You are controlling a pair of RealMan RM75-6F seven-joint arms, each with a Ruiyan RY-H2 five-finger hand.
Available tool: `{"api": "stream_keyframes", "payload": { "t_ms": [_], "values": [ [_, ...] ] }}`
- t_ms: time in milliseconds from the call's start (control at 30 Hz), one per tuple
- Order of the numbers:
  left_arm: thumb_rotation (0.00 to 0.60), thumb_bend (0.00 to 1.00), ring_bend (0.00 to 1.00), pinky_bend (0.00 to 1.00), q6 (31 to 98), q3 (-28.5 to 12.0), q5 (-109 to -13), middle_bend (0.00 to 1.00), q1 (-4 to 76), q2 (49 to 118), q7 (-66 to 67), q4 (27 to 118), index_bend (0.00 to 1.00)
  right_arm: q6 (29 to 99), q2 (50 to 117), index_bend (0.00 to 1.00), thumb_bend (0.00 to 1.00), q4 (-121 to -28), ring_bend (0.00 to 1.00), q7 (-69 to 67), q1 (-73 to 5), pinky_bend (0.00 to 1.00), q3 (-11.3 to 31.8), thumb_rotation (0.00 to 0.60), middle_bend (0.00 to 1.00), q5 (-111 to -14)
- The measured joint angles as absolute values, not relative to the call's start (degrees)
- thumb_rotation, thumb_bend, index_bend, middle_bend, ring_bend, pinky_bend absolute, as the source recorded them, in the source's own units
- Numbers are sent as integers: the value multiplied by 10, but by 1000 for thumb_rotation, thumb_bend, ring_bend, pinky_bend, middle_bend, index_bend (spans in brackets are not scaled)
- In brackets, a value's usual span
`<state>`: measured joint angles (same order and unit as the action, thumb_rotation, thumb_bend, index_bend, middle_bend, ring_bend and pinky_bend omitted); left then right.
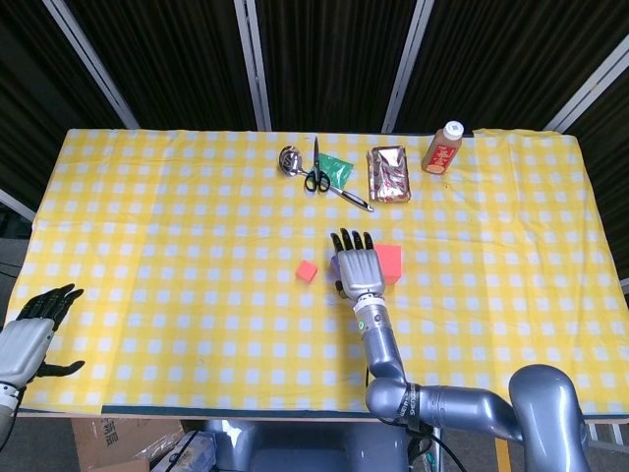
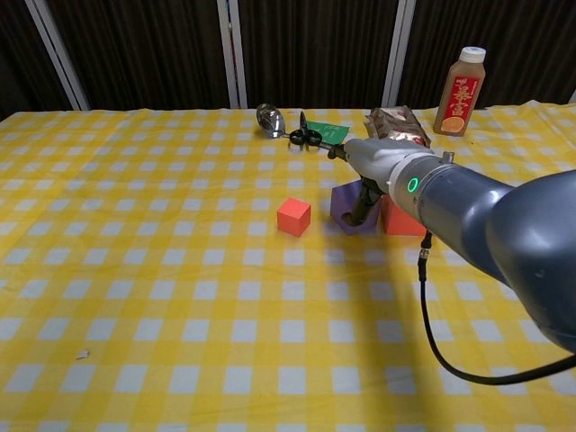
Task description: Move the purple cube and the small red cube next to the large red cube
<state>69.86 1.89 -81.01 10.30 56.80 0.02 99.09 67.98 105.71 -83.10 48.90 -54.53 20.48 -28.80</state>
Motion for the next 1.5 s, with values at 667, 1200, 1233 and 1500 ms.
{"api": "stream_keyframes", "payload": {
  "t_ms": [667, 1200, 1233, 1500],
  "values": [
    [600, 41, 0, 55, 691, 23, -811, 0, 105, 563, 0, 996, 0, 661, 1063, 221, 418, -870, 0, 479, -556, 0, 185, 600, 27, -307],
    [600, 41, 0, 56, 679, 23, -804, 0, 110, 559, -4, 1000, 0, 624, 1103, 236, 418, -781, 0, 455, -577, 0, 202, 600, 27, -298],
    [600, 41, 0, 56, 679, 23, -804, 0, 110, 559, -4, 1000, 0, 621, 1104, 236, 419, -775, 0, 456, -579, 0, 202, 600, 27, -296],
    [600, 41, 0, 56, 675, 23, -802, 0, 112, 558, -5, 1002, 0, 609, 1111, 245, 418, -762, 0, 459, -583, 0, 198, 600, 26, -288]
  ]
}}
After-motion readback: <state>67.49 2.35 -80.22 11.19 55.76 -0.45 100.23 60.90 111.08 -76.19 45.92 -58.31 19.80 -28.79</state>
